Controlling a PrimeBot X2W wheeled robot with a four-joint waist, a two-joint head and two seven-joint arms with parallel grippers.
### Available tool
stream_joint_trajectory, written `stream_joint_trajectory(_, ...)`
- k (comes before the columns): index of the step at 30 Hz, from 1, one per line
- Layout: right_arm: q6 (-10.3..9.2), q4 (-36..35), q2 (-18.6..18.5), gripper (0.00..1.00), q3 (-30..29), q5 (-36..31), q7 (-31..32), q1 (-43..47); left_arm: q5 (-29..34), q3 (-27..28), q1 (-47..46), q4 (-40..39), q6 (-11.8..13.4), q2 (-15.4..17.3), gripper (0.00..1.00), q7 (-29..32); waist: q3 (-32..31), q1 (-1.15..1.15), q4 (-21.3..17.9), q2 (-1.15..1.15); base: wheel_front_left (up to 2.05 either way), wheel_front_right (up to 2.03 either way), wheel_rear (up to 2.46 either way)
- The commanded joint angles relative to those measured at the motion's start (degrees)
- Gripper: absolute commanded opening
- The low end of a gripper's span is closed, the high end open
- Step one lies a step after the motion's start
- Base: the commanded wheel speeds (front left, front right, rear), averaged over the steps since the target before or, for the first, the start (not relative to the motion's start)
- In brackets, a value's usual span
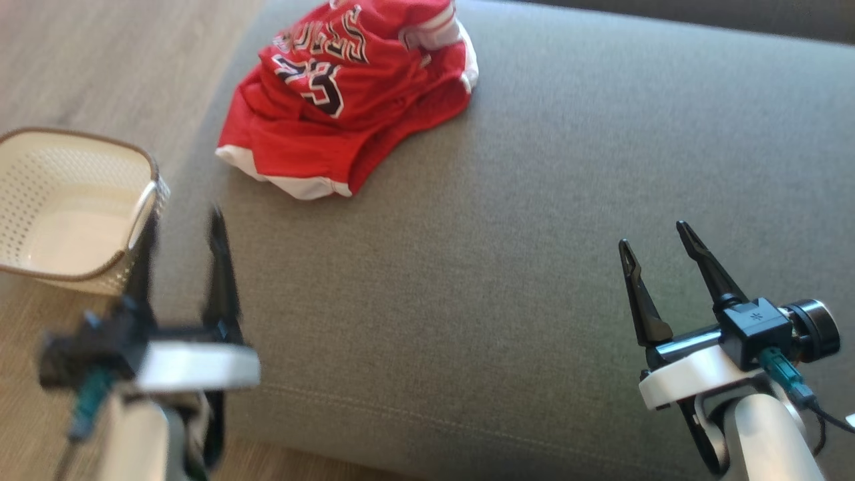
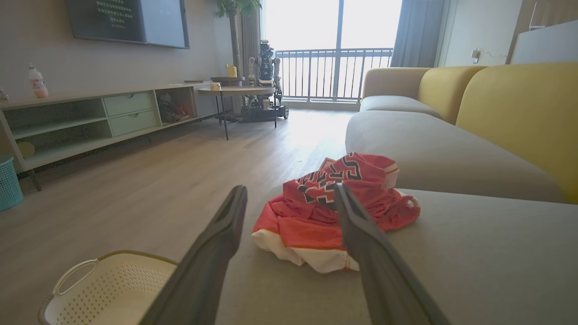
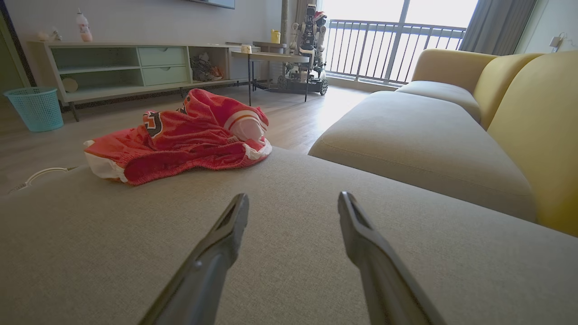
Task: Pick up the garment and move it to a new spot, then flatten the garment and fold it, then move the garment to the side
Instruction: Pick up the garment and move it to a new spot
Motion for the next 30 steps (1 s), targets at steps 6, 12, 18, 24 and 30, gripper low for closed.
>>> stream_joint_trajectory(6,-0.01,-3.52,-0.02,1.0,1.5,-2.81,-0.55,-3.61,1.38,5.82,-20.33,-4.27,-5.82,4.56,1.0,-0.7,8.1,0.0,-2.68,0.0,0.0,0.0,0.0)
stream_joint_trajectory(12,-0.01,-6.06,-0.02,1.0,1.62,-5.18,-0.55,-8.69,-2.0,4.46,-41.36,9.27,-9.47,11.44,1.0,0.57,17.61,0.0,-5.88,0.0,0.0,0.0,0.0)
stream_joint_trajectory(18,-0.01,-8.11,-0.02,1.0,1.17,-6.33,-0.55,-12.9,-12.35,-5.79,-57.27,24.97,-9.96,17.59,1.0,12.17,25.71,0.0,-8.15,0.0,0.0,0.0,0.0)
stream_joint_trajectory(24,-0.01,-7.83,-0.02,1.0,0.77,-4.7,-0.55,-14.91,-22.07,-14.9,-65.33,34.02,-9.98,21.82,1.0,18.84,29.37,0.0,-9.71,0.0,0.0,0.0,0.0)
stream_joint_trajectory(30,-0.01,-6.63,-0.02,1.0,2.81,-3.11,-0.55,-15.61,-27.17,-24.54,-69.76,44.3,-9.99,25.69,1.0,25.69,29.77,0.0,-11.52,0.0,0.0,0.0,0.0)
